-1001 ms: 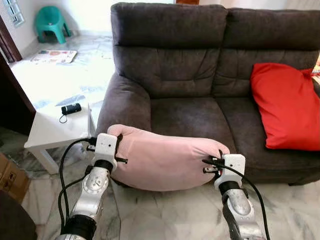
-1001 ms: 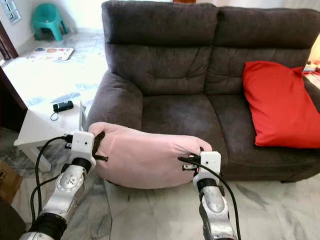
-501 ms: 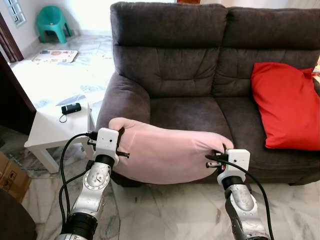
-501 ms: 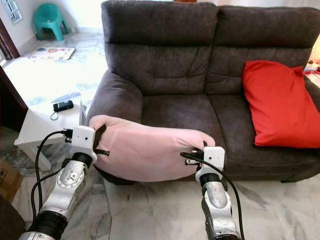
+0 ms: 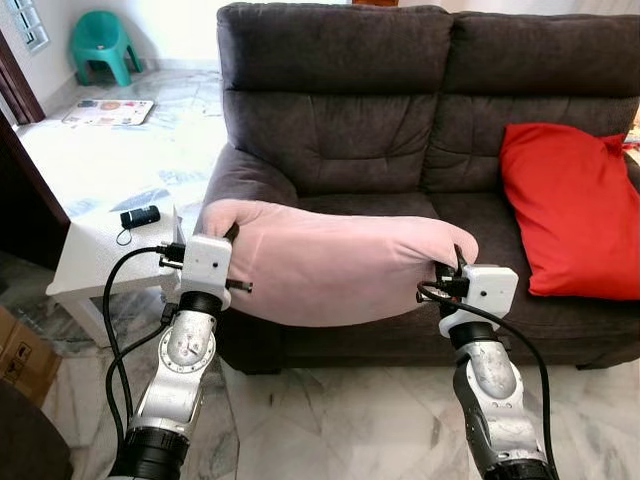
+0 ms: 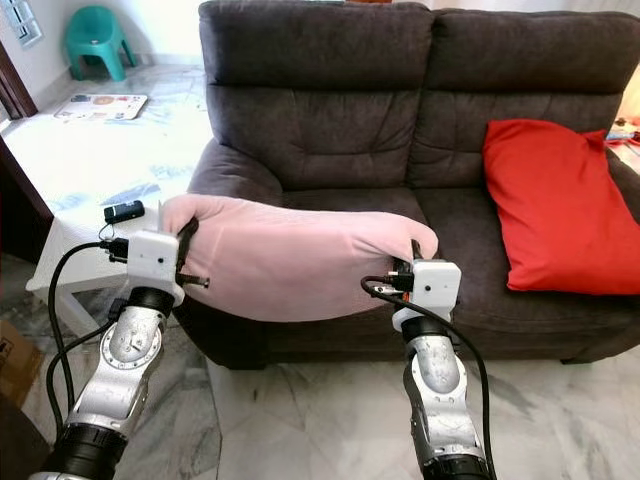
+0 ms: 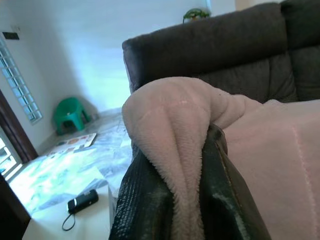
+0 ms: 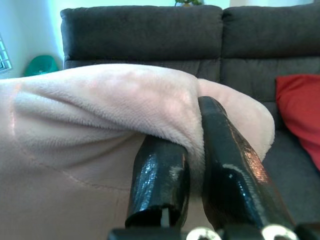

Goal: Move the pillow to the sofa from floor

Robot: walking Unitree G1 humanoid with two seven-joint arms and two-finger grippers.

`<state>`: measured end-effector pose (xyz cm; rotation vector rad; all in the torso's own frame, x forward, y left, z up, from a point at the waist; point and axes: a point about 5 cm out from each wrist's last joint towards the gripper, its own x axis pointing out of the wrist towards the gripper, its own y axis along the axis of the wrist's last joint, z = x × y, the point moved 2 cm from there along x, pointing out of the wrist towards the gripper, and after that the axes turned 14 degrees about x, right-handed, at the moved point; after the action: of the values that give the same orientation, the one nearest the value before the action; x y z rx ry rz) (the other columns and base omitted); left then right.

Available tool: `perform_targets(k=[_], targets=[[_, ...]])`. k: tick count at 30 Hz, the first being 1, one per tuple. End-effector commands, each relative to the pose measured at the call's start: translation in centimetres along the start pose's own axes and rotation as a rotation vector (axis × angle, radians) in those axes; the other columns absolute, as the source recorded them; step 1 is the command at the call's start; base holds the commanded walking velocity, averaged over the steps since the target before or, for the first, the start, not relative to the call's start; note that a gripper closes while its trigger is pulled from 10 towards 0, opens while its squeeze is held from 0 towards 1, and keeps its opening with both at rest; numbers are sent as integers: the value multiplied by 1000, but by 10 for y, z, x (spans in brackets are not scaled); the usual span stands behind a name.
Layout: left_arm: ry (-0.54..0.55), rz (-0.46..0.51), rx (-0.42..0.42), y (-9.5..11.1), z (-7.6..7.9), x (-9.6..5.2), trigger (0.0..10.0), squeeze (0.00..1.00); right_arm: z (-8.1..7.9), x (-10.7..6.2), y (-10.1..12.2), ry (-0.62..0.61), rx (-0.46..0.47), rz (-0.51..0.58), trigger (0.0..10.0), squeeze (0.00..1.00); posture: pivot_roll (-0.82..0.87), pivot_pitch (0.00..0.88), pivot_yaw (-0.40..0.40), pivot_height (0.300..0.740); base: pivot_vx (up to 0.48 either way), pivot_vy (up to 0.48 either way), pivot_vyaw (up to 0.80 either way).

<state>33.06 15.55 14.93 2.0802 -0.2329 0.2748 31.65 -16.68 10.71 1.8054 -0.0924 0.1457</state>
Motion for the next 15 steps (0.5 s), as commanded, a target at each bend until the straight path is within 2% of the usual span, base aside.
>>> perform_targets(k=[1, 3, 15], targets=[[74, 22, 20, 7, -16, 3, 10000, 0, 5, 5, 24, -31, 6, 100, 10000, 0, 81, 0, -44, 740, 0, 0, 0], [80, 20, 23, 7, -16, 3, 10000, 0, 5, 6, 27, -31, 6, 105, 10000, 0, 80, 0, -45, 740, 0, 0, 0], [79, 22, 20, 10, -16, 5, 10000, 0, -1, 8, 28, -19, 10, 98, 10000, 0, 81, 0, -48, 740, 282, 0, 0]])
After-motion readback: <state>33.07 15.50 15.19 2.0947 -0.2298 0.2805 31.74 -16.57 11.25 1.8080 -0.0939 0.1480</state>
